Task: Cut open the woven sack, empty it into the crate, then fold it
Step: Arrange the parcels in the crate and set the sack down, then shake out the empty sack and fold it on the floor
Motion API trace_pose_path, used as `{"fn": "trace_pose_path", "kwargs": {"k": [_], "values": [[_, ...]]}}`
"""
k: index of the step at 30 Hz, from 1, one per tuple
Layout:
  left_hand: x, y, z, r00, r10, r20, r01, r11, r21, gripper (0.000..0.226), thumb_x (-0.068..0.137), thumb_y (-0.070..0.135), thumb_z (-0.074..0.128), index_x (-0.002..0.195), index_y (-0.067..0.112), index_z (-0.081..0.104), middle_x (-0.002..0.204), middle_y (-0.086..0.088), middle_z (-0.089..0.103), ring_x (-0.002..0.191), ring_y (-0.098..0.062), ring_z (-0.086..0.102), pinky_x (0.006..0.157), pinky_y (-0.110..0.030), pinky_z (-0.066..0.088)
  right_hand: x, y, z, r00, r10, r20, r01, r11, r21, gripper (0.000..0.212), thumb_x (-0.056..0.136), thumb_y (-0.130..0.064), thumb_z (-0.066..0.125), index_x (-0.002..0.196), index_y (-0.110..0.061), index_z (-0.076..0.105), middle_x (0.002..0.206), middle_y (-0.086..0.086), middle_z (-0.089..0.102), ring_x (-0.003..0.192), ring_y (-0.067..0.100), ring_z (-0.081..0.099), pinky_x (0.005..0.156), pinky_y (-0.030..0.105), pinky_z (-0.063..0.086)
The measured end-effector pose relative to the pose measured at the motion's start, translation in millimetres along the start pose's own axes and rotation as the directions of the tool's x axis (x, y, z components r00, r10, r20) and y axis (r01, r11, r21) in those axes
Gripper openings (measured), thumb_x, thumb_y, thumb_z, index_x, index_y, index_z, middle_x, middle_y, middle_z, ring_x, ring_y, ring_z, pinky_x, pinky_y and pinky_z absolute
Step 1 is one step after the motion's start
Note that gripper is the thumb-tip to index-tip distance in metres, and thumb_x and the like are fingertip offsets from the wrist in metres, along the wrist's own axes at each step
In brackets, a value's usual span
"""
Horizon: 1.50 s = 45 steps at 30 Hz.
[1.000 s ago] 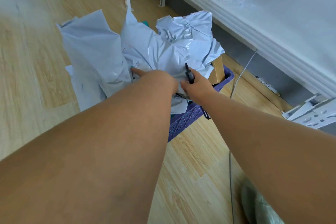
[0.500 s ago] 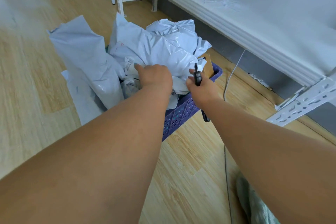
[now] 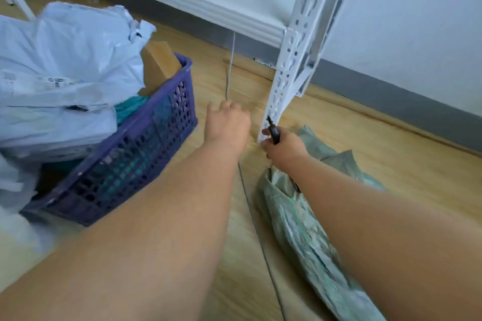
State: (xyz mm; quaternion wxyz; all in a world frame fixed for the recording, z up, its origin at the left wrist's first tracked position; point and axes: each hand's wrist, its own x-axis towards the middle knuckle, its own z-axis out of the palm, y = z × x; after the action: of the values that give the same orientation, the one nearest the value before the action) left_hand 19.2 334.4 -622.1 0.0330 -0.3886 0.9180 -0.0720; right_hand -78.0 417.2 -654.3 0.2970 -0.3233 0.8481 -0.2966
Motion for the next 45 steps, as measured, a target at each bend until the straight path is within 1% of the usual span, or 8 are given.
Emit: {"fn": "trace_pose_path", "kwargs": {"k": [7, 14, 19, 26, 31, 35, 41, 45], "values": [[-42, 139, 69, 0.93, 0.19, 0.313, -0.105, 0.957, -0.269, 0.048, 0.09, 0.019, 0.058, 0.135, 0.019, 0.044, 0.137, -0.007, 0.045, 0.127, -0.029, 0.043, 0.095, -0.042, 0.043, -17, 144, -72, 0.928, 0.318, -0.195, -0.349, 0.924, -0.154, 0.038, 0.087, -0.008, 0.062, 0.123, -0.02, 0.058, 0.109, 0.009, 0.061, 0.078, 0.024, 0.057, 0.065, 0.032, 0.048], [-41, 206, 70, 0.873, 0.246, 0.421, -0.005, 0.868, -0.497, 0.096, 0.086, 0.032, 0.07, 0.154, 0.027, 0.003, 0.158, -0.005, 0.018, 0.14, -0.031, 0.028, 0.107, -0.044, 0.035, -44, 205, -101, 0.833, 0.511, -0.214, -0.526, 0.85, -0.019, 0.082, 0.08, -0.025, 0.079, 0.146, -0.017, 0.033, 0.139, 0.013, 0.048, 0.113, 0.032, 0.06, 0.087, 0.04, 0.053], [-25, 244, 60, 0.861, 0.509, 0.006, -0.505, 0.854, -0.124, 0.097, 0.084, 0.009, 0.065, 0.154, 0.022, 0.001, 0.161, 0.001, 0.01, 0.149, -0.023, 0.007, 0.12, -0.042, 0.01, -53, 246, -135, 0.795, 0.586, -0.158, -0.552, 0.806, 0.212, 0.035, 0.088, -0.021, 0.067, 0.121, -0.012, 0.059, 0.09, 0.007, 0.062, 0.093, 0.031, 0.07, 0.083, 0.042, 0.059], [-36, 311, 57, 0.727, 0.502, 0.468, -0.648, 0.728, 0.225, 0.06, 0.088, 0.015, 0.056, 0.144, 0.02, 0.035, 0.135, -0.005, 0.051, 0.131, -0.026, 0.037, 0.111, -0.043, 0.018, -73, 313, -171, 0.655, 0.736, 0.171, -0.754, 0.621, 0.213, 0.028, 0.095, -0.008, 0.059, 0.119, -0.006, 0.045, 0.071, 0.015, 0.065, 0.063, 0.024, 0.063, 0.079, 0.036, 0.058], [-19, 341, 47, 0.892, 0.282, 0.352, -0.231, 0.956, -0.18, 0.029, 0.094, 0.014, 0.044, 0.115, 0.017, 0.064, 0.12, -0.008, 0.063, 0.11, -0.03, 0.059, 0.081, -0.036, 0.045, -56, 323, -163, 0.826, 0.541, 0.158, -0.531, 0.652, 0.542, 0.041, 0.09, 0.001, 0.059, 0.123, -0.022, 0.05, 0.095, 0.015, 0.066, 0.065, 0.023, 0.067, 0.078, 0.045, 0.061], [0, 357, 26, 0.931, 0.248, 0.268, -0.024, 0.773, -0.634, 0.032, 0.096, 0.022, 0.049, 0.127, 0.02, 0.058, 0.127, -0.005, 0.062, 0.117, -0.027, 0.056, 0.095, -0.033, 0.045, -40, 317, -161, 0.873, 0.488, -0.021, -0.419, 0.77, 0.481, 0.033, 0.085, -0.018, 0.069, 0.116, -0.011, 0.061, 0.109, 0.015, 0.068, 0.099, 0.033, 0.066, 0.09, 0.047, 0.055], [10, 318, 16, 0.951, 0.25, 0.181, -0.172, 0.916, -0.362, 0.101, 0.079, 0.037, 0.075, 0.152, 0.03, 0.005, 0.152, -0.006, 0.033, 0.141, -0.029, 0.028, 0.112, -0.046, 0.028, 0, 289, -222, 0.844, 0.413, -0.343, -0.279, 0.883, 0.377, 0.021, 0.089, -0.017, 0.057, 0.108, -0.009, 0.062, 0.092, 0.009, 0.058, 0.094, 0.033, 0.06, 0.082, 0.038, 0.049], [7, 305, 20, 0.945, 0.183, 0.27, -0.076, 0.929, -0.363, 0.073, 0.085, 0.027, 0.069, 0.146, 0.027, 0.029, 0.138, -0.006, 0.048, 0.125, -0.031, 0.048, 0.089, -0.044, 0.049, 13, 257, -229, 0.89, 0.261, -0.375, -0.115, 0.923, 0.368, 0.03, 0.091, -0.009, 0.054, 0.12, -0.017, 0.06, 0.097, 0.001, 0.057, 0.091, 0.021, 0.055, 0.08, 0.03, 0.045]]}}
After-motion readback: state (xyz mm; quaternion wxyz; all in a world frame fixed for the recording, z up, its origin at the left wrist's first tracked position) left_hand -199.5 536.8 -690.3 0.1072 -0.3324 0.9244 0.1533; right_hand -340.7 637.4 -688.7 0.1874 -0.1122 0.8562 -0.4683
